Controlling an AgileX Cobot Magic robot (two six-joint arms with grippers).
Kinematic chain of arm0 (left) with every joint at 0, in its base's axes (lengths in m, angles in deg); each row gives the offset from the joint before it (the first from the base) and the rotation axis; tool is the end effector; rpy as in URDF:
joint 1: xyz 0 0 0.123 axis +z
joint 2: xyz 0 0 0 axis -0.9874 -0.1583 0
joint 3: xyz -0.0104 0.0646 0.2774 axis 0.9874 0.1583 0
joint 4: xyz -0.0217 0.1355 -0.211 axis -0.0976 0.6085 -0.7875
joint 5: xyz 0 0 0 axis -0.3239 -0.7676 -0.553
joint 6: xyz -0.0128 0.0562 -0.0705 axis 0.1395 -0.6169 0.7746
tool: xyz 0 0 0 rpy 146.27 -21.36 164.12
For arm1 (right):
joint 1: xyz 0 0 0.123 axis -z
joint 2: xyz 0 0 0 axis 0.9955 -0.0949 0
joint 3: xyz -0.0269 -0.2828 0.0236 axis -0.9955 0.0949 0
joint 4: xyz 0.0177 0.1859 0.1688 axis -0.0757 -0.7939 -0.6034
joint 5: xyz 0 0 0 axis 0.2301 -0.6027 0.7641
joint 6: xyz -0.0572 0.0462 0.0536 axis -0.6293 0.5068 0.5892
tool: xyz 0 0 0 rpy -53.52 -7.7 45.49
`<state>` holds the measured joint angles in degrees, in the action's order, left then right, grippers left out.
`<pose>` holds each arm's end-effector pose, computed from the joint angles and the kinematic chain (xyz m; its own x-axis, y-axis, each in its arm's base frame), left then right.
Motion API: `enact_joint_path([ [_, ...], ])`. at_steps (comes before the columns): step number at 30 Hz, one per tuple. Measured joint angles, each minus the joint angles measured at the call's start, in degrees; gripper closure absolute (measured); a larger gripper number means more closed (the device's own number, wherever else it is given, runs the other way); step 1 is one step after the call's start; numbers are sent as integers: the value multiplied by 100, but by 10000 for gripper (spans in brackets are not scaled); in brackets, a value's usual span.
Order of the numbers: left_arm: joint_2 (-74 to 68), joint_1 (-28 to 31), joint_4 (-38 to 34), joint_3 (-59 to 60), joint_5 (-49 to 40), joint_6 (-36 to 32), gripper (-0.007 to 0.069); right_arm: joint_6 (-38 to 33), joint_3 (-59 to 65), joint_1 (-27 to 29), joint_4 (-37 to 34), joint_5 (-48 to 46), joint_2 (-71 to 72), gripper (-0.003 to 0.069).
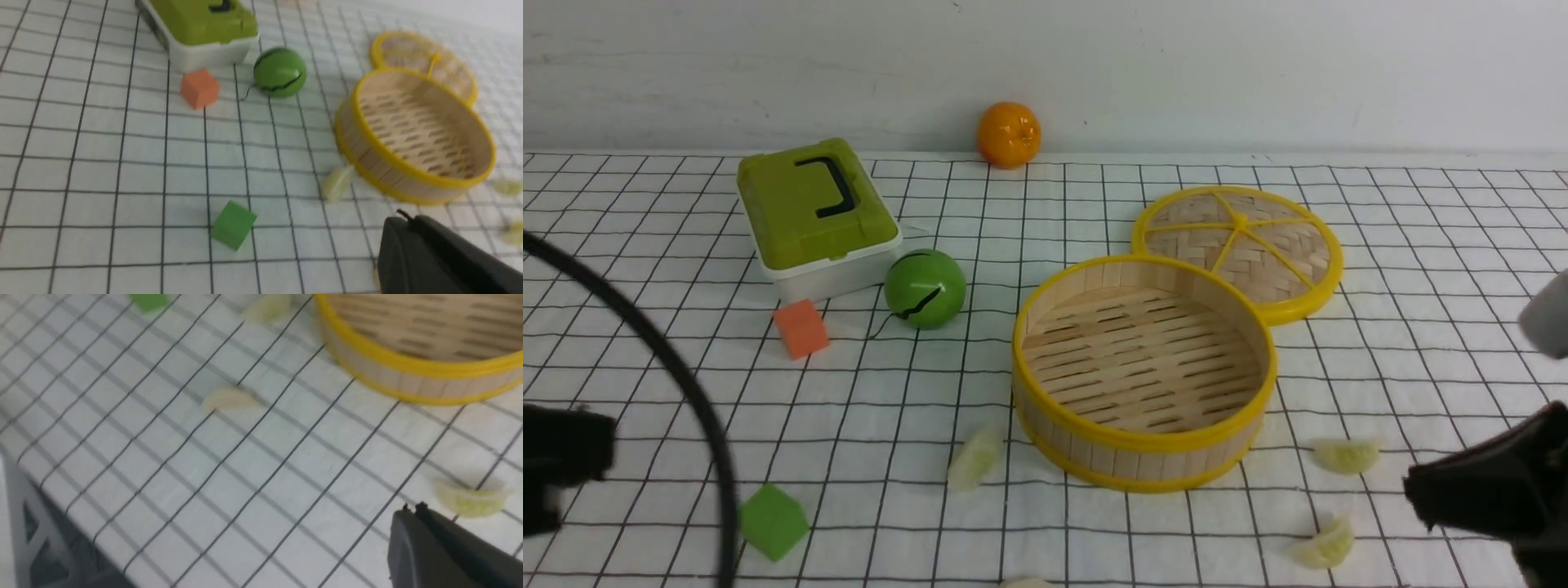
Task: Put the dumplings into the steamer on the table with the white tablecloth.
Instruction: 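Reach for and grasp a dumpling on the table with the left gripper, then place the dumpling into the bamboo steamer basket with the left gripper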
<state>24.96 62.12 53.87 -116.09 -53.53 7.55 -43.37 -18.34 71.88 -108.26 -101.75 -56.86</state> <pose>0.1181 -0.0539 0.3635 -0.6880 0.1065 -0.7178 0.3368 0.9230 -0.1859 0.1500 0.0785 0.3257 -0.6513 -0.3511 -0.6727 -0.6389 0.7320 0.2366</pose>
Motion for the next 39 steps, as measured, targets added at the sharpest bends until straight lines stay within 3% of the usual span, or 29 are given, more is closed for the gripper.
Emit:
enact_joint_path([
  [4, -1373, -1502, 634, -615, -365, 374, 637, 272, -245, -483, 153, -908, 88, 676],
  [7, -2198, -1841, 1027, -969, -387, 822, 629, 413, -267, -546, 179, -1233, 258, 675],
  [11, -3177, -1844, 1218, -1352, -297, 1264, 556, 513, -286, -552, 232, -1389, 627, 673],
  [13, -3791, -1731, 1191, -1508, -176, 1350, 477, 546, -292, -552, 232, -1418, 852, 672],
  [19, -5797, -1163, 702, -2289, 156, 1020, 207, 627, -292, -552, 232, -1454, 1575, 667],
  [23, -6778, -1044, 718, -2966, 207, 813, 143, 633, -292, -552, 232, -1486, 1776, 664],
  [30, -7435, -1044, 747, -3394, 380, 588, 137, 643, -292, -552, 342, -1505, 1801, 659],
  [32, -7477, -1044, 801, -3412, 445, 594, 173, 657, -292, -552, 367, -1510, 1801, 659],
  [35, -7477, -1044, 828, -3429, 562, 639, 338, 779, -292, -552, 446, -1509, 1801, 655],
  [39, -7432, -1044, 826, -3527, 289, 666, 356, 798, -292, -552, 523, -1509, 1801, 650],
])
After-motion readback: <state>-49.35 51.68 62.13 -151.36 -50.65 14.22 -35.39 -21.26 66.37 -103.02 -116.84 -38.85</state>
